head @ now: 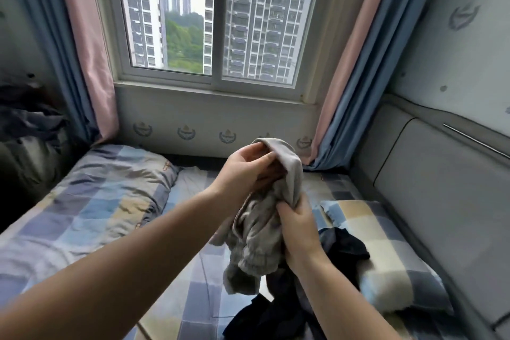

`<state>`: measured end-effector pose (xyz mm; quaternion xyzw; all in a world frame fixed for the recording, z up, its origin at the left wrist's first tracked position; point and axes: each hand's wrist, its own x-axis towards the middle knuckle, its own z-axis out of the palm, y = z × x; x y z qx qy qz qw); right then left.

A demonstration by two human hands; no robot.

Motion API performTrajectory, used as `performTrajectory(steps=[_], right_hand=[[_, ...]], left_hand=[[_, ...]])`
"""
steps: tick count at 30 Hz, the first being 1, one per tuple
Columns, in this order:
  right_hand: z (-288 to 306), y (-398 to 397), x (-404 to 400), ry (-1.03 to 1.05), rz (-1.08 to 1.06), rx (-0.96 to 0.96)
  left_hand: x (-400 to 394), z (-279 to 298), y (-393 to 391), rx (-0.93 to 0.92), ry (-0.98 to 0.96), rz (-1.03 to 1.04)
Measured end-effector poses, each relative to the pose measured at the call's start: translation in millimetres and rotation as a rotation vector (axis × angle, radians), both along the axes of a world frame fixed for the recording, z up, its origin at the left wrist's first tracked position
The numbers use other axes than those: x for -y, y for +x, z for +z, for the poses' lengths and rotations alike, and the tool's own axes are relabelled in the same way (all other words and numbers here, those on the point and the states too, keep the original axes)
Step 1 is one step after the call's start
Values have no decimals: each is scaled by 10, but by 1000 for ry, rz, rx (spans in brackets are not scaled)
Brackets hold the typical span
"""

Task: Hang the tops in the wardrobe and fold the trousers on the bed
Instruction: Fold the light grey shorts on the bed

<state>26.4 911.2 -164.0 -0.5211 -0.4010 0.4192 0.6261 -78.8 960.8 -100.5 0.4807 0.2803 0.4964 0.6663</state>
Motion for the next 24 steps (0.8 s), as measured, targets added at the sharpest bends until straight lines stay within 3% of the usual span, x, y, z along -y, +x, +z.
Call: performTrajectory(steps=[4, 8, 14, 17, 19, 21, 24], right_hand=[[264, 90, -235, -53, -58, -288], [314, 28, -397, -88, -44, -470], [263, -142, -341, -231, 159, -458], [208, -146, -288, -232, 265, -388], [167, -79, -294, -200, 265, -395], [152, 19, -298, -153, 320, -353], [167, 94, -266, -63, 494, -143]], left_hand=[[75, -359, -355, -355, 137, 90], [314, -695, -534, -419, 250, -108], [317, -788, -446, -586, 339, 270], [327, -764, -424, -518, 433, 111], [308, -773, -425, -625, 623, 33], [236, -768, -424, -719, 763, 159], [101, -645, -406, -689, 727, 369]])
